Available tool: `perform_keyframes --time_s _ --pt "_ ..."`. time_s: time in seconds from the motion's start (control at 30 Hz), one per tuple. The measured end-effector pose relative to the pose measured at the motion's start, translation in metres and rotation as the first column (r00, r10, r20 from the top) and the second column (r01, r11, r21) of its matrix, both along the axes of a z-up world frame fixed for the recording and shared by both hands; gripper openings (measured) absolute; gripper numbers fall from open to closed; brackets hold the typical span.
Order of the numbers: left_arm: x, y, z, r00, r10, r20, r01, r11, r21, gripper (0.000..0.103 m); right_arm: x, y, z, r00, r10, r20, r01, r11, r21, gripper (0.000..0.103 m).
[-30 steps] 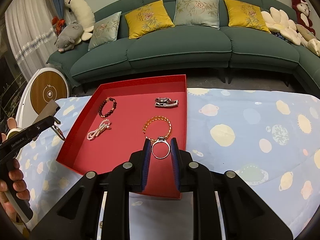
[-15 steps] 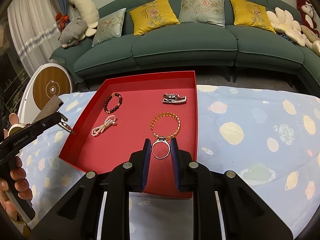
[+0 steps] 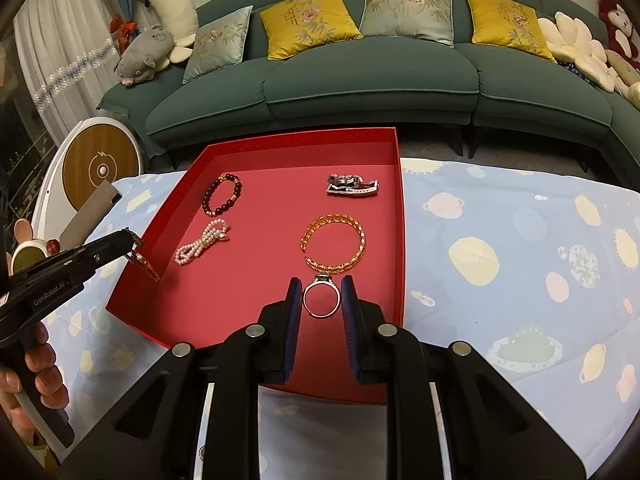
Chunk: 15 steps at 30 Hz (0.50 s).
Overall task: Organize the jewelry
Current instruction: 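Carry the gold watch and ring into the red box and open both tools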
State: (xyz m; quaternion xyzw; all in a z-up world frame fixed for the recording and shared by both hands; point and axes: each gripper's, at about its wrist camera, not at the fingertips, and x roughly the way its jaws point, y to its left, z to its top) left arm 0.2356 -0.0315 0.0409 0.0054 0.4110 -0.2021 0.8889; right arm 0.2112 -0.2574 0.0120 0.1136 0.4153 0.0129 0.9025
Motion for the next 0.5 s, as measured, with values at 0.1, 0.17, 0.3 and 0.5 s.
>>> perform_keyframes --time_s 0.1,0.17,0.3,0.5 --pt "0.0 -0.002 -0.004 1.0 0.002 -0.014 -0.002 1.0 -0.003 0.009 0.0 0.004 0.0 1.0 0.011 0.006 -0.011 1.0 -0.009 0.019" --pt "0.0 -0.004 -0.007 1.0 -0.001 -0.027 0.001 1.0 -0.002 0.009 0.0 0.005 -0.002 1.0 0.009 0.004 -0.009 1.0 -0.001 0.02" --pt "-0.004 -0.007 -0.008 1.0 0.012 0.005 -0.012 1.0 0.004 0.011 -0.001 0.009 -0.003 1.0 0.016 0.017 -0.016 1.0 -0.018 0.021" --pt "-0.005 0.003 -0.001 0.996 0.086 0.034 -0.085 0.996 -0.017 0.042 -0.011 0.004 0.012 0.996 -0.013 0.093 0.014 1.0 -0.017 0.043"
